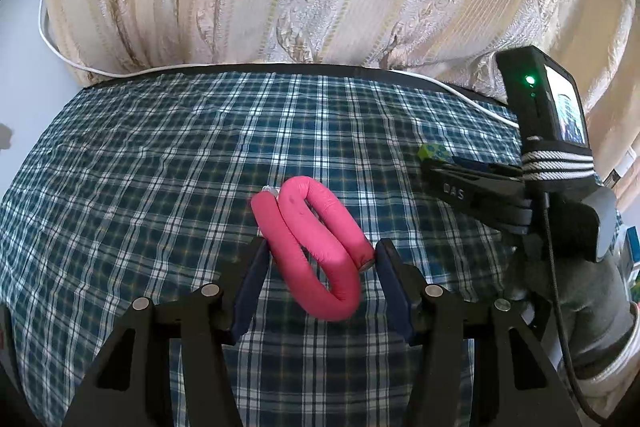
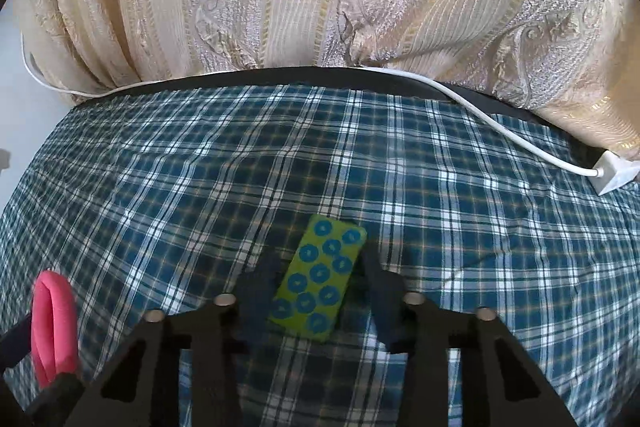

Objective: Organize objects
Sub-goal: 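Grasp the green dotted brick with the right gripper, then carry the foam tube and green dotted brick toward the bowl with both grippers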

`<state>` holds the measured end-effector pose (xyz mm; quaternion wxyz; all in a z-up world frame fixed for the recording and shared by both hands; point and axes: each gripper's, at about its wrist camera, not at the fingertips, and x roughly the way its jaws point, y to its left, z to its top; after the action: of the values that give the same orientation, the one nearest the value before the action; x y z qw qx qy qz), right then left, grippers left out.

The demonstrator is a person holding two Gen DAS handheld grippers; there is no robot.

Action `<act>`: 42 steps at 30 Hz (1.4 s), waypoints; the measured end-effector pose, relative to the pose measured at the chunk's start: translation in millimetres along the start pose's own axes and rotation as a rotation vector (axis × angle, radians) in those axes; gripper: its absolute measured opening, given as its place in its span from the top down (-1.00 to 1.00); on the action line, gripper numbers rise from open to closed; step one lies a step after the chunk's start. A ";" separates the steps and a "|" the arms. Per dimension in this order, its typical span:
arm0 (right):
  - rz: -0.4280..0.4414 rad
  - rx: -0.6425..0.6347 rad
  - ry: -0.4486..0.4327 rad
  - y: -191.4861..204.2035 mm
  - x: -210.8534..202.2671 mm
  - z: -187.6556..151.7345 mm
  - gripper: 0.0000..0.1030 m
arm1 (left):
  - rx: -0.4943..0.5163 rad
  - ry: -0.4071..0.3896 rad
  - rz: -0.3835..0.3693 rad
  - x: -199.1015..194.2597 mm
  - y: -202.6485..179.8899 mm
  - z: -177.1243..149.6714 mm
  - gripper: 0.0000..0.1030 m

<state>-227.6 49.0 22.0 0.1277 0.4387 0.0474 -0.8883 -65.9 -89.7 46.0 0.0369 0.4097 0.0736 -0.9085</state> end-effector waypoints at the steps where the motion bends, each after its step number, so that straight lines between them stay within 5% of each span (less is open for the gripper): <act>1: 0.003 0.004 -0.001 -2.2 -1.9 -2.0 0.40 | -0.001 0.000 0.000 -0.1 -0.1 0.1 -0.09; 24: 0.049 0.096 -0.052 -32.1 -94.5 -77.2 0.40 | 0.064 -0.031 -0.062 -16.2 -25.6 -9.4 -0.09; 42: 0.022 0.235 -0.103 -73.5 -170.8 -150.7 0.40 | 0.230 -0.026 -0.166 -29.0 -83.7 -37.9 -0.09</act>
<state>-32.3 181.0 63.1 0.0871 0.4048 -0.0685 -0.9077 -29.4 -0.7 51.7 -0.0843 0.3920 0.0022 -0.9161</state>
